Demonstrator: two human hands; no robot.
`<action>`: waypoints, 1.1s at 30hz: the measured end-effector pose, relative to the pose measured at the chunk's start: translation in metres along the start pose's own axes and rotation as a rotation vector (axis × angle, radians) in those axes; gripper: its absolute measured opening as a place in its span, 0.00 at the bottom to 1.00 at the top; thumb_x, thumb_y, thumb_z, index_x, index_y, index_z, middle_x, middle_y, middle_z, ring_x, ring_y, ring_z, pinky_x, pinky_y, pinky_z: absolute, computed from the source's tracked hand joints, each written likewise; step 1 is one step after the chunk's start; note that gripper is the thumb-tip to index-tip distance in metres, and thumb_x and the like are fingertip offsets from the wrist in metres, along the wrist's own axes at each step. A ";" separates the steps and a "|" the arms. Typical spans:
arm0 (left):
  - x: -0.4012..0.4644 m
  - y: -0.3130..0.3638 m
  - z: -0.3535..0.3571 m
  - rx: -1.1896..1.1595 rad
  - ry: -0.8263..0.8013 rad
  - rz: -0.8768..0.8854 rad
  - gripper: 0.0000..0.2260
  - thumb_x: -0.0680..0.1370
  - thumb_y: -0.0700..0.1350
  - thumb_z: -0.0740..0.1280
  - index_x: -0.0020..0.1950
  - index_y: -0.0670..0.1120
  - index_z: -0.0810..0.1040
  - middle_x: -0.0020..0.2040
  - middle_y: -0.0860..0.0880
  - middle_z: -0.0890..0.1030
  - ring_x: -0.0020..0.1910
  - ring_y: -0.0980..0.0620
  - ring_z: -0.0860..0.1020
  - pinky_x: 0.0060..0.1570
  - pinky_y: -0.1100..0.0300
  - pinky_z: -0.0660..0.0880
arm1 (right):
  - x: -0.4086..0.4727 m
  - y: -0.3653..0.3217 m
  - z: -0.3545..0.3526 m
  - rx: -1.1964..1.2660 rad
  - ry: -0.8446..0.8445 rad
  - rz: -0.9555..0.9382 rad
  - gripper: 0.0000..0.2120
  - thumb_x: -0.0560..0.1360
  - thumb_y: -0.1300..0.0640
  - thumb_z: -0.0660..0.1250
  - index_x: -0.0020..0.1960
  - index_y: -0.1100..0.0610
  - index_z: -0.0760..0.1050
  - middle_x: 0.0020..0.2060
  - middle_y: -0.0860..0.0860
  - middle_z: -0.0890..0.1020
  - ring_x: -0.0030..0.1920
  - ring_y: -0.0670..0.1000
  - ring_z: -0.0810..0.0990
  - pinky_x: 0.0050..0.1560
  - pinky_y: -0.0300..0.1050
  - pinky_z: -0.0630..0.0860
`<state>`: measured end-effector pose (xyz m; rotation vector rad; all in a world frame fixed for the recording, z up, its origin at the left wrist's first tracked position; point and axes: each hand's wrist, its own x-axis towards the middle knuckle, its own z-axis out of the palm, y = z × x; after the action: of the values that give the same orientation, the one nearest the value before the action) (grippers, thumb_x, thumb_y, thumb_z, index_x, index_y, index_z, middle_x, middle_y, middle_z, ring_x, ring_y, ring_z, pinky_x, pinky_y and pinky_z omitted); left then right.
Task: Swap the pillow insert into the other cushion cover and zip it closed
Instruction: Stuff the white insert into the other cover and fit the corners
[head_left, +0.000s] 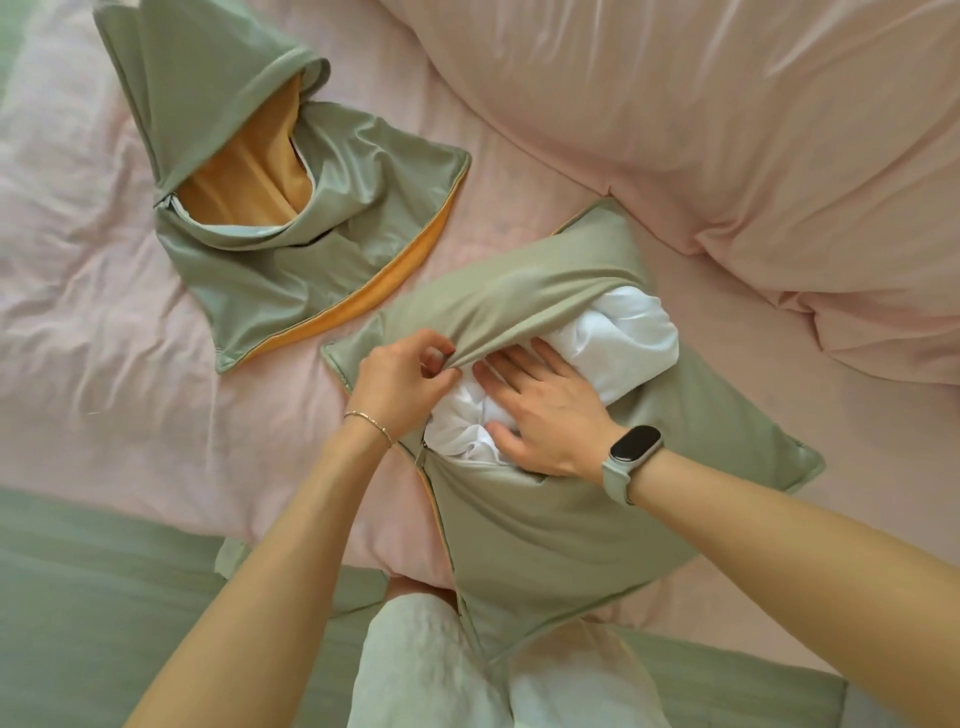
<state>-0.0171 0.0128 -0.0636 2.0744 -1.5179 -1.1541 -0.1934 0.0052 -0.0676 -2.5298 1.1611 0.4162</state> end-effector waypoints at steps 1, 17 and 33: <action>0.002 -0.001 -0.002 -0.005 -0.012 0.003 0.08 0.71 0.42 0.71 0.50 0.47 0.80 0.37 0.53 0.78 0.40 0.50 0.79 0.48 0.55 0.76 | 0.005 -0.001 0.001 0.002 -0.021 0.001 0.30 0.68 0.45 0.53 0.61 0.60 0.76 0.57 0.56 0.80 0.61 0.57 0.76 0.67 0.50 0.56; 0.005 0.009 0.012 -0.541 -0.007 -0.205 0.11 0.78 0.37 0.60 0.39 0.50 0.73 0.36 0.53 0.73 0.38 0.55 0.71 0.43 0.62 0.68 | 0.018 0.004 0.009 0.190 0.030 -0.027 0.28 0.71 0.50 0.52 0.63 0.65 0.73 0.60 0.60 0.77 0.63 0.58 0.74 0.71 0.45 0.54; 0.011 0.009 0.003 -0.632 -0.069 -0.206 0.11 0.79 0.35 0.58 0.41 0.47 0.74 0.38 0.49 0.74 0.40 0.53 0.71 0.47 0.58 0.68 | 0.007 -0.018 -0.007 0.150 0.008 -0.078 0.27 0.72 0.48 0.47 0.58 0.59 0.77 0.56 0.53 0.80 0.62 0.56 0.73 0.66 0.50 0.63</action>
<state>-0.0240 0.0001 -0.0644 1.7790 -0.8130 -1.5454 -0.1744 0.0087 -0.0613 -2.4399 1.0506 0.2890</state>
